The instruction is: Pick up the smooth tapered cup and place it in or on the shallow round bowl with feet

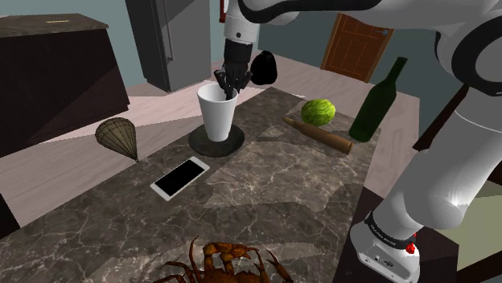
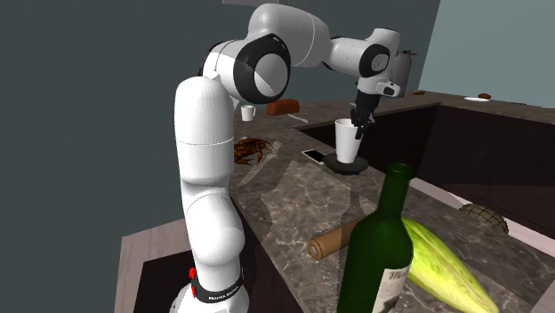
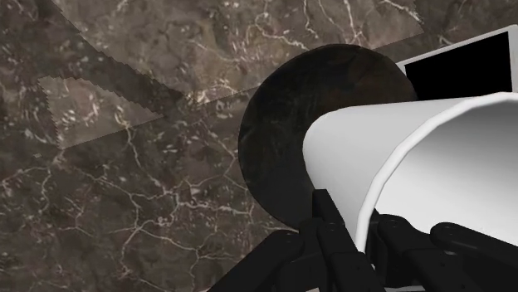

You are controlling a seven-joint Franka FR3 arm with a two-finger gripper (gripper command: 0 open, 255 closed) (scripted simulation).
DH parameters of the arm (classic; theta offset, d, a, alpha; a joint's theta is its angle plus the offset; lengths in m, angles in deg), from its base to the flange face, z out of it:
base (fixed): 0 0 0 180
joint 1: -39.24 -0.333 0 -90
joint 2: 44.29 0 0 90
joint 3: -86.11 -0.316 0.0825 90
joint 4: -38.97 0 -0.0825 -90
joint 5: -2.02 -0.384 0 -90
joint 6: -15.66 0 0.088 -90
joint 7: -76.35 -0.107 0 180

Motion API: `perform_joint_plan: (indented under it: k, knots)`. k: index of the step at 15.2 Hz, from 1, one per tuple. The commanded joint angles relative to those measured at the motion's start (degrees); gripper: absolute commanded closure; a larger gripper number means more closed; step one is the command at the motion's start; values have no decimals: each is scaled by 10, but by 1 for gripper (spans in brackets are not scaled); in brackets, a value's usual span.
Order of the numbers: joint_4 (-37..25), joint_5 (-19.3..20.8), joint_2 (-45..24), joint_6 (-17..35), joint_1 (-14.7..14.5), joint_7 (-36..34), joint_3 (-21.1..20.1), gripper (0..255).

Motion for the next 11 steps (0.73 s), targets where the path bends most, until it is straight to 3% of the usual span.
perform_joint_plan:
  k: [1,5,6,11]
  knots:
    - [3,0,1,3,0,0,0,255]
    - [3,0,1,3,0,0,0,255]
    - [3,0,1,3,0,0,0,0]
    - [3,0,1,3,0,0,0,0]
